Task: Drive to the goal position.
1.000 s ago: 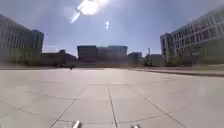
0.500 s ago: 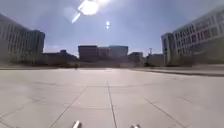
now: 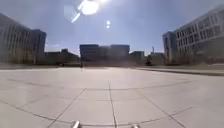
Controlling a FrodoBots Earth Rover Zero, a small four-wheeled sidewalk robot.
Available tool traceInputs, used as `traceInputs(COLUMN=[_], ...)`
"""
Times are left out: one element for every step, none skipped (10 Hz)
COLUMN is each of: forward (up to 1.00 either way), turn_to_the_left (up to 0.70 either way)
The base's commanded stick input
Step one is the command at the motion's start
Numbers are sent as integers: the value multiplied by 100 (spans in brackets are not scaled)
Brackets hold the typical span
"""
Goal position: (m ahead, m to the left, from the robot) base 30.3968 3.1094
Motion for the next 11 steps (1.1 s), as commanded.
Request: traceInputs(forward=[85, 85, 85, 85, 85, 85, 85, 85, 85, 85, 85], turn_to_the_left=[4, 4, 4, 4, 4, -6, -24, -30, -30, -3, 4])
